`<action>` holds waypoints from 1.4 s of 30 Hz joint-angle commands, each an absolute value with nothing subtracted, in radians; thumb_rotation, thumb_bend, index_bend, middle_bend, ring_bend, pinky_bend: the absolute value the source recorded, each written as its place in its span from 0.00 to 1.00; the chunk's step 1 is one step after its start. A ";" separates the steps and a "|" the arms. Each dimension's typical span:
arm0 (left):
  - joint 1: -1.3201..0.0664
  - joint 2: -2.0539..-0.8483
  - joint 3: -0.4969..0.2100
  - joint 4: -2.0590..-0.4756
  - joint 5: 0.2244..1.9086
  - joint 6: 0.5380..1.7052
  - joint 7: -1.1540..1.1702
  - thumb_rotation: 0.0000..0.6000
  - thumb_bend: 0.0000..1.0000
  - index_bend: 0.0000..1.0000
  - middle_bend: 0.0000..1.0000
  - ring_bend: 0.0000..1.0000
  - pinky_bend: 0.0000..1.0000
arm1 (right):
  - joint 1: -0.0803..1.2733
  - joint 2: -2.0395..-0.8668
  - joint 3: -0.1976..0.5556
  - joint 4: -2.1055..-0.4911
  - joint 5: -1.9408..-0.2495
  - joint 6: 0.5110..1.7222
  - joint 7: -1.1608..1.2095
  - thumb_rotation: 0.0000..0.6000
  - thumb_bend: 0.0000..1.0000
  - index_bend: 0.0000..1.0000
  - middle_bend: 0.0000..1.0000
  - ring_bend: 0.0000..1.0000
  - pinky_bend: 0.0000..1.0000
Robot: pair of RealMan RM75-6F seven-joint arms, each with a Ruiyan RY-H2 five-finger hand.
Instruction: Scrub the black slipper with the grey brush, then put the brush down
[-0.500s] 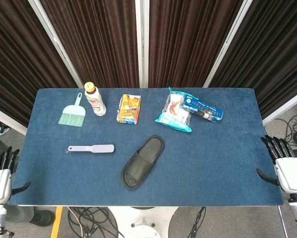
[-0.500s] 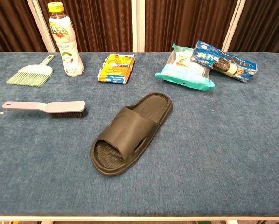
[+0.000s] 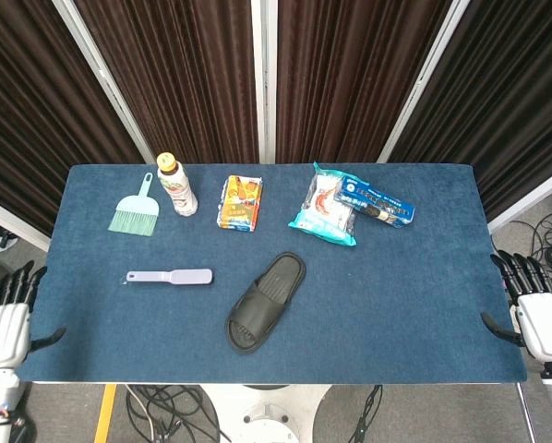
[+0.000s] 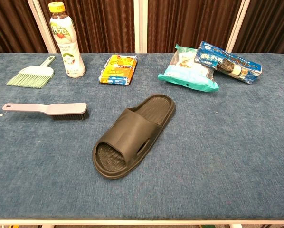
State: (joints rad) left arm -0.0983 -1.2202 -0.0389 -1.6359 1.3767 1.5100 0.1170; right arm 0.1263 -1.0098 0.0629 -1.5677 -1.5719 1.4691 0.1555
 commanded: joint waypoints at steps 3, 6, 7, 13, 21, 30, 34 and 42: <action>-0.257 -1.232 -0.122 -1.545 1.346 1.293 0.080 1.00 0.04 0.19 0.13 0.04 0.07 | 0.137 -0.968 0.085 -1.605 -1.573 1.483 0.109 1.00 0.16 0.00 0.04 0.00 0.00; -0.345 -1.249 -0.150 -1.500 1.313 1.159 0.086 1.00 0.09 0.21 0.16 0.06 0.08 | 0.146 -0.948 0.095 -1.627 -1.568 1.478 0.084 1.00 0.16 0.00 0.04 0.00 0.00; -0.371 -1.258 -0.156 -1.486 1.300 1.117 0.091 1.00 0.10 0.21 0.17 0.07 0.09 | 0.149 -0.944 0.097 -1.633 -1.567 1.474 0.078 1.00 0.16 0.00 0.04 0.00 0.00; -0.514 -1.345 -0.170 -1.368 1.171 0.852 0.131 1.00 0.13 0.27 0.27 0.16 0.21 | 0.163 -0.935 0.100 -1.654 -1.555 1.448 0.063 1.00 0.16 0.00 0.04 0.00 0.00; -0.571 -1.440 -0.169 -1.279 1.064 0.772 0.163 1.00 0.19 0.36 0.36 0.27 0.36 | 0.162 -0.938 0.096 -1.653 -1.533 1.435 0.060 1.00 0.16 0.00 0.04 0.00 0.00; -0.602 -1.470 -0.147 -1.271 1.015 0.730 0.184 1.00 0.27 0.44 0.47 0.39 0.45 | 0.156 -0.946 0.088 -1.643 -1.525 1.432 0.067 1.00 0.16 0.00 0.05 0.00 0.00; -0.610 -1.471 -0.133 -1.277 1.003 0.723 0.198 1.00 0.27 0.46 0.48 0.40 0.46 | 0.153 -0.949 0.086 -1.640 -1.523 1.433 0.071 1.00 0.16 0.00 0.05 0.00 0.00; -0.627 -1.481 -0.126 -1.285 0.987 0.716 0.198 1.00 0.27 0.53 0.56 0.47 0.53 | 0.149 -0.953 0.081 -1.634 -1.520 1.432 0.075 1.00 0.16 0.00 0.05 0.00 0.00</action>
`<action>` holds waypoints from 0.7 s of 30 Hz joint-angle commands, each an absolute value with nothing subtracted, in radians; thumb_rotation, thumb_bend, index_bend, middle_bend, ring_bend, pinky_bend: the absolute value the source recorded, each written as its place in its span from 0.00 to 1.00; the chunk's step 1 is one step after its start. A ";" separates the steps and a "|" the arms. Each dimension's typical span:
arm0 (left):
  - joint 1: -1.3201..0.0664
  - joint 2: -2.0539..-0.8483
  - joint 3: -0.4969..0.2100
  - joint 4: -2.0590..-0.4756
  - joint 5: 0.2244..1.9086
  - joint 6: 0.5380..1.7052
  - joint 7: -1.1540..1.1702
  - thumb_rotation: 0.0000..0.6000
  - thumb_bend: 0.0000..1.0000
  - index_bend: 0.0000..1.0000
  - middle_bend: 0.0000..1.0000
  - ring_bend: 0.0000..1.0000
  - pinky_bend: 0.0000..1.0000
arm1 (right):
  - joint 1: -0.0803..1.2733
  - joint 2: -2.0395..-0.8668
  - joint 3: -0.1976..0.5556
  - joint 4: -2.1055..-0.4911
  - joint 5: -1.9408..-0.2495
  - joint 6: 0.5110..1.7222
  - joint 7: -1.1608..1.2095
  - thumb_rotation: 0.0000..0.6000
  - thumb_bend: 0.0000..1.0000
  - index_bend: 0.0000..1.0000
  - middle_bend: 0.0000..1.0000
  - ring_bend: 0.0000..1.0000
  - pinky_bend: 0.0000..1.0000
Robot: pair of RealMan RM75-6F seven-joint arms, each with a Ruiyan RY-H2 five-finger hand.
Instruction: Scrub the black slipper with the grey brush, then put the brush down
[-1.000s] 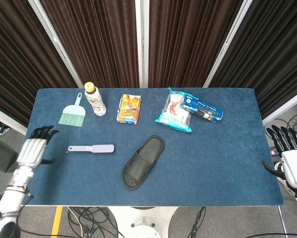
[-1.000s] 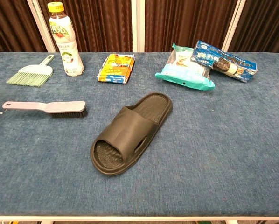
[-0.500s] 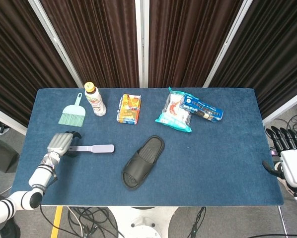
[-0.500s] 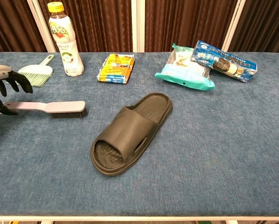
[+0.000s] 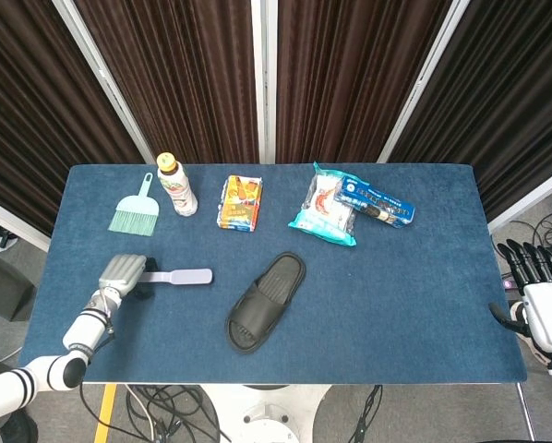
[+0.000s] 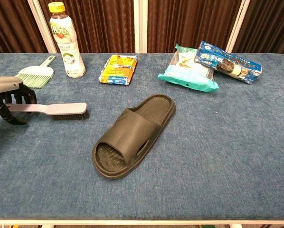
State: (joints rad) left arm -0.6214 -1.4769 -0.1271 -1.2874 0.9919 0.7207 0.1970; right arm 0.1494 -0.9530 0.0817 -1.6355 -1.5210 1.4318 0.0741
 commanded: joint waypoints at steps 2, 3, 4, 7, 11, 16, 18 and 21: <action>-0.632 -1.484 -0.125 -1.284 0.981 0.714 0.200 1.00 0.28 0.54 0.58 0.48 0.54 | 0.147 -0.953 0.080 -1.633 -1.519 1.433 0.076 1.00 0.16 0.00 0.05 0.00 0.00; -0.636 -1.485 -0.124 -1.285 0.975 0.711 0.202 1.00 0.28 0.54 0.58 0.49 0.54 | 0.146 -0.953 0.080 -1.632 -1.518 1.433 0.076 1.00 0.16 0.00 0.05 0.00 0.00; -0.638 -1.486 -0.124 -1.287 0.972 0.711 0.203 1.00 0.28 0.54 0.59 0.49 0.54 | 0.145 -0.953 0.079 -1.631 -1.518 1.433 0.077 1.00 0.16 0.00 0.05 0.00 0.00; -0.647 -1.490 -0.121 -1.292 0.961 0.713 0.217 1.00 0.28 0.54 0.60 0.51 0.56 | 0.146 -0.953 0.079 -1.631 -1.517 1.430 0.077 1.00 0.16 0.00 0.05 0.00 0.00; -0.660 -1.493 -0.111 -1.306 0.935 0.708 0.245 1.00 0.29 0.57 0.62 0.53 0.60 | 0.148 -0.955 0.079 -1.630 -1.514 1.424 0.077 1.00 0.16 0.00 0.05 0.00 0.00; -0.668 -1.500 -0.101 -1.320 0.910 0.721 0.269 1.00 0.30 0.64 0.70 0.61 0.69 | 0.148 -0.955 0.079 -1.628 -1.506 1.418 0.080 1.00 0.16 0.00 0.05 0.00 0.00; -0.670 -1.505 -0.098 -1.321 0.901 0.721 0.272 1.00 0.30 0.67 0.73 0.64 0.71 | 0.148 -0.957 0.079 -1.626 -1.505 1.417 0.082 1.00 0.16 0.00 0.05 0.00 0.00; -0.673 -1.512 -0.093 -1.324 0.891 0.725 0.277 1.00 0.30 0.74 0.79 0.69 0.77 | 0.149 -0.959 0.079 -1.624 -1.503 1.414 0.084 1.00 0.16 0.00 0.05 0.00 0.00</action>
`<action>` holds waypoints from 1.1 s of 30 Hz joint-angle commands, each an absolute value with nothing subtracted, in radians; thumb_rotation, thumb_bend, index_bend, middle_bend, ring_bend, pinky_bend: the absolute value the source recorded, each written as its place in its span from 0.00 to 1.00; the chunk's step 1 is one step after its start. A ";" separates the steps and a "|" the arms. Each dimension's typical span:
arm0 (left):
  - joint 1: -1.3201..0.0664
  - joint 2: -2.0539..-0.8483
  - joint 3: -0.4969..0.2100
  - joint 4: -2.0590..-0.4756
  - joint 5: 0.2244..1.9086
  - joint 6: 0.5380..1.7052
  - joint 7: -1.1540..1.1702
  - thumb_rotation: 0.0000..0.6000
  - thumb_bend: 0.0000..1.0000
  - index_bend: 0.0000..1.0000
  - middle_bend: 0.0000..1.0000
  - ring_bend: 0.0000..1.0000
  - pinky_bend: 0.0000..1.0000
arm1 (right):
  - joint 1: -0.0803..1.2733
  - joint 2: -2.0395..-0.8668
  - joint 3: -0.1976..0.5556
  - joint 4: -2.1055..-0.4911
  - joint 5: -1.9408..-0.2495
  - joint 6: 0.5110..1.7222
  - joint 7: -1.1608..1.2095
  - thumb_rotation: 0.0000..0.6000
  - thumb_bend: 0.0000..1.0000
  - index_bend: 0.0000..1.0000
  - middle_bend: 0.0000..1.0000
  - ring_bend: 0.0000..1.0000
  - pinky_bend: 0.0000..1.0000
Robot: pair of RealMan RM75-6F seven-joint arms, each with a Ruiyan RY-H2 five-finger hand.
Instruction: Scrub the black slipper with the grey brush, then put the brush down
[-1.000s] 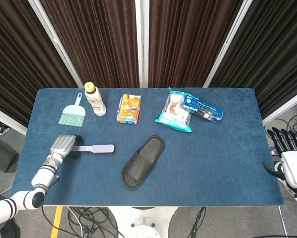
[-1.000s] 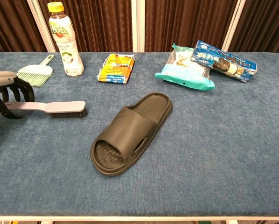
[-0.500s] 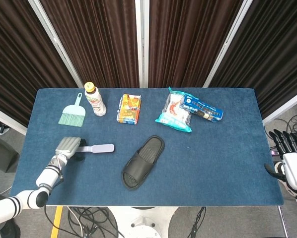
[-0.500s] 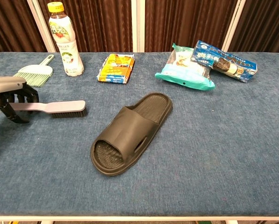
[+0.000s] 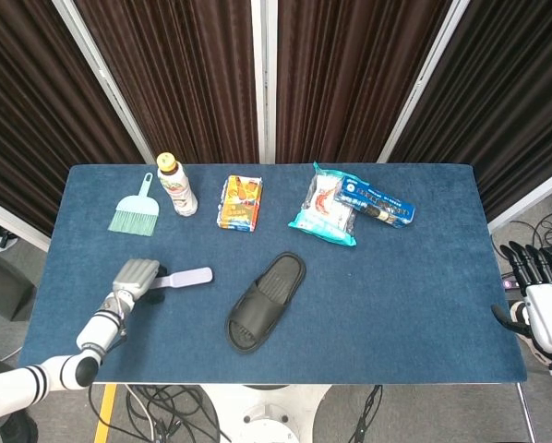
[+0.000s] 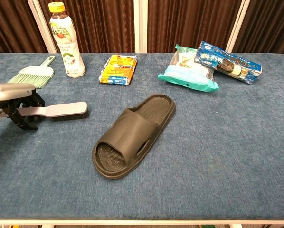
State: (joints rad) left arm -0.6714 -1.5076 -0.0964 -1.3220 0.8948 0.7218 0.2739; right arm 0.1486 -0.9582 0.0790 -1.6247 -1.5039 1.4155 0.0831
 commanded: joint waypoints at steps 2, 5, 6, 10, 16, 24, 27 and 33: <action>-0.671 -1.521 -0.096 -1.325 0.889 0.734 0.266 1.00 0.30 0.79 0.83 0.73 0.80 | 0.149 -0.960 0.079 -1.624 -1.501 1.413 0.084 1.00 0.16 0.00 0.05 0.00 0.00; -0.652 -1.542 -0.122 -1.322 0.905 0.766 0.202 1.00 0.36 0.89 0.90 0.80 0.85 | 0.150 -0.962 0.079 -1.623 -1.500 1.410 0.085 1.00 0.16 0.00 0.05 0.00 0.00; -0.637 -1.558 -0.140 -1.313 0.927 0.800 0.157 1.00 0.41 0.94 0.93 0.83 0.88 | 0.151 -0.962 0.078 -1.624 -1.500 1.407 0.084 1.00 0.16 0.00 0.05 0.00 0.00; -0.587 -1.606 -0.200 -1.277 1.020 0.905 -0.042 1.00 0.50 1.00 1.00 0.91 0.95 | 0.157 -0.962 0.075 -1.627 -1.503 1.396 0.079 1.00 0.16 0.00 0.05 0.00 0.00; -0.535 -1.627 -0.204 -1.208 1.218 1.053 -0.288 1.00 0.54 1.00 1.00 0.99 1.00 | 0.200 -0.964 0.071 -1.644 -1.534 1.339 0.063 1.00 0.16 0.00 0.05 0.00 0.00; -0.490 -1.621 -0.073 -1.108 1.549 1.299 -0.441 1.00 0.55 1.00 1.00 1.00 1.00 | 0.462 -1.001 0.112 -1.715 -1.607 1.020 0.016 1.00 0.16 0.00 0.07 0.00 0.00; -0.483 -1.617 -0.023 -1.088 1.638 1.366 -0.452 1.00 0.55 1.00 1.00 1.00 1.00 | 0.604 -1.052 0.151 -1.707 -1.562 0.830 -0.024 1.00 0.16 0.00 0.06 0.00 0.00; -0.479 -1.627 0.034 -1.050 1.746 1.450 -0.423 1.00 0.55 1.00 1.00 1.00 1.00 | 0.847 -1.243 0.209 -1.594 -1.432 0.547 -0.136 1.00 0.08 0.00 0.02 0.00 0.00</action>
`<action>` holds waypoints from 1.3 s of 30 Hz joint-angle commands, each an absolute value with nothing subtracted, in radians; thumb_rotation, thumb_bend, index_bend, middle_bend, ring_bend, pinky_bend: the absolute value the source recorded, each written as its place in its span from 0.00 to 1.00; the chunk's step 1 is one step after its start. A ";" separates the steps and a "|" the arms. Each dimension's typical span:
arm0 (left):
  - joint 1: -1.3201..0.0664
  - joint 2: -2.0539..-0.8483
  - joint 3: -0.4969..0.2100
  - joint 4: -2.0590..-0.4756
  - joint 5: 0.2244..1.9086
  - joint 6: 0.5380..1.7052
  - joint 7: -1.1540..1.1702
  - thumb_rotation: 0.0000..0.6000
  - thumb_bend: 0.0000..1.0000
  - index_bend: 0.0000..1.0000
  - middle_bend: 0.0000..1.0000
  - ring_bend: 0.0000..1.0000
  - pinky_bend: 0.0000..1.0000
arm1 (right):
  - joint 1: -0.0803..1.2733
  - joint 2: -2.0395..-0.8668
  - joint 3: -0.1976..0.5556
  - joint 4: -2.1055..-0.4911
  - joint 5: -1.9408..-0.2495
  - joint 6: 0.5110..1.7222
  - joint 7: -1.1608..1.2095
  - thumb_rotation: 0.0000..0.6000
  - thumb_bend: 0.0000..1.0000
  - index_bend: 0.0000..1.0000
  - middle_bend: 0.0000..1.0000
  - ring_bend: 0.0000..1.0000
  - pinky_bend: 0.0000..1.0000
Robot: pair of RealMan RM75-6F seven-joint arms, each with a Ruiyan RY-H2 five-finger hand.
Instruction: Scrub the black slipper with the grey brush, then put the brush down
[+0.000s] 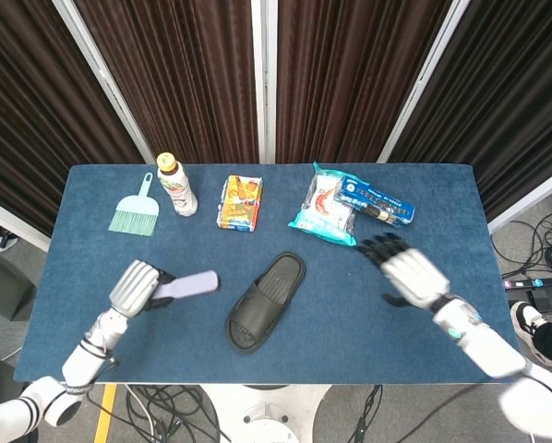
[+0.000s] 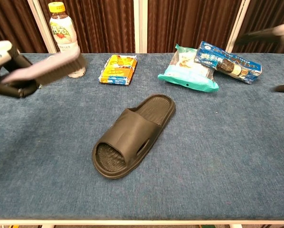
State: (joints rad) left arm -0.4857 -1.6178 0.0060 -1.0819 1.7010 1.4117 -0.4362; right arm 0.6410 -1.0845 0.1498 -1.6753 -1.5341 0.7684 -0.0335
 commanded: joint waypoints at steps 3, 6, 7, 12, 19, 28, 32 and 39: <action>-0.482 -1.636 0.052 -1.030 1.775 1.464 -0.413 1.00 0.55 1.00 1.00 1.00 1.00 | 0.948 -1.342 0.219 -1.505 -1.363 0.449 -0.201 1.00 0.04 0.00 0.00 0.00 0.00; -0.484 -1.652 0.067 -1.005 1.798 1.477 -0.390 1.00 0.55 1.00 1.00 1.00 1.00 | 1.036 -1.433 0.216 -1.409 -1.299 0.379 -0.252 1.00 0.03 0.00 0.00 0.00 0.00; -0.485 -1.658 0.071 -0.996 1.806 1.482 -0.382 1.00 0.55 1.00 1.00 1.00 1.00 | 1.058 -1.457 0.212 -1.382 -1.283 0.365 -0.267 1.00 0.03 0.00 0.00 0.00 0.00; -0.500 -1.692 0.082 -0.950 1.827 1.477 -0.353 1.00 0.55 1.00 1.00 1.00 1.00 | 1.148 -1.563 0.171 -1.252 -1.199 0.323 -0.331 1.00 0.03 0.00 0.00 0.00 0.00; -0.519 -1.719 0.080 -0.918 1.820 1.461 -0.357 1.00 0.55 1.00 1.00 1.00 1.00 | 1.224 -1.632 0.113 -1.168 -1.102 0.317 -0.380 1.00 0.03 0.00 0.00 0.00 0.00; -0.543 -1.777 0.068 -0.844 1.796 1.424 -0.342 1.00 0.55 1.00 1.00 1.00 1.00 | 1.277 -1.683 0.051 -1.111 -1.027 0.352 -0.416 1.00 0.09 0.05 0.11 0.00 0.00; -0.555 -1.823 0.061 -0.782 1.785 1.410 -0.345 1.00 0.55 1.00 1.00 1.00 1.00 | 1.273 -1.692 0.040 -1.107 -1.037 0.390 -0.415 1.00 0.18 0.33 0.27 0.08 0.10; -0.591 -1.898 0.037 -0.679 1.758 1.380 -0.377 1.00 0.55 1.00 1.00 1.00 1.00 | 1.259 -1.680 0.031 -1.115 -1.068 0.421 -0.397 1.00 0.21 0.50 0.39 0.18 0.20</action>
State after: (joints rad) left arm -0.5798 -1.8821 0.0436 -0.6977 1.7651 1.3897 -0.3709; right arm 1.2602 -1.6813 0.0319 -1.1143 -1.0672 0.4201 -0.3975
